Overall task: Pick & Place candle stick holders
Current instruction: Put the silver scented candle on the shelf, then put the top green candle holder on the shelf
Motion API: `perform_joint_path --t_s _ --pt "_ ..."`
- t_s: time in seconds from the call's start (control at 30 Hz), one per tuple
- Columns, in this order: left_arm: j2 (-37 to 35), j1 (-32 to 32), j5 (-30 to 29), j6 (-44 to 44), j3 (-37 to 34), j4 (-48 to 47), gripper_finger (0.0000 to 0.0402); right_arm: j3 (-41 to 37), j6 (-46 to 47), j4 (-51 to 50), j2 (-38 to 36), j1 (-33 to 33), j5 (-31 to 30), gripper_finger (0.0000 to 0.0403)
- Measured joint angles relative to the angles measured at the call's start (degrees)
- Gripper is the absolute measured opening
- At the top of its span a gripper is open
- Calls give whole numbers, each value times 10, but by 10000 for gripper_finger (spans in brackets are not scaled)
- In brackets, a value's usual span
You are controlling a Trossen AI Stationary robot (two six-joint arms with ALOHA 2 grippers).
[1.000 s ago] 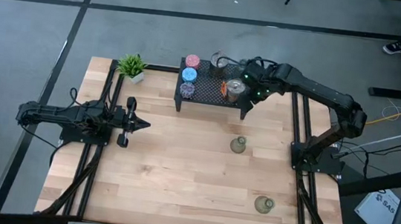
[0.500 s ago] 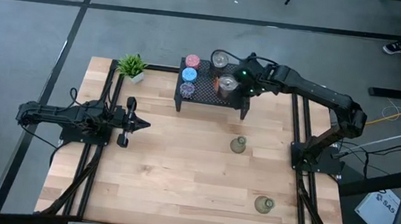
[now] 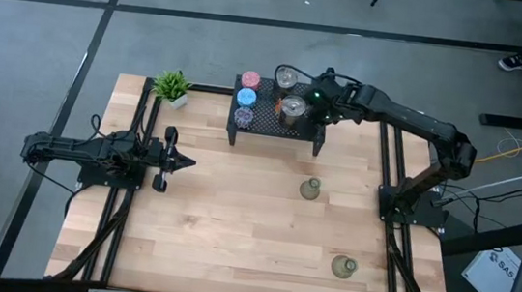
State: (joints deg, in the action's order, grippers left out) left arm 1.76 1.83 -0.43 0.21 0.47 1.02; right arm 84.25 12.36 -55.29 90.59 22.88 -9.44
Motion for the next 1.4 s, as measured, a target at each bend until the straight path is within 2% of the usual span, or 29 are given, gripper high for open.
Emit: perform_joint_path --t_s 0.13,0.3,0.57,0.8,1.17,1.4 --pt "0 0 0 0 0 0 8 0 -27 12 13 0 -23 1" --pt "0 0 0 0 0 0 6 0 -39 47 26 0 -24 1" --pt "0 0 0 0 0 0 7 0 -39 114 27 -1 9 0" --pt "0 0 0 0 0 0 8 0 -39 93 27 -2 9 0" --pt "0 0 0 0 0 0 8 -1 -39 60 -34 -46 6 1" --pt "0 0 0 0 0 0 6 -40 -39 64 -86 -79 6 3"
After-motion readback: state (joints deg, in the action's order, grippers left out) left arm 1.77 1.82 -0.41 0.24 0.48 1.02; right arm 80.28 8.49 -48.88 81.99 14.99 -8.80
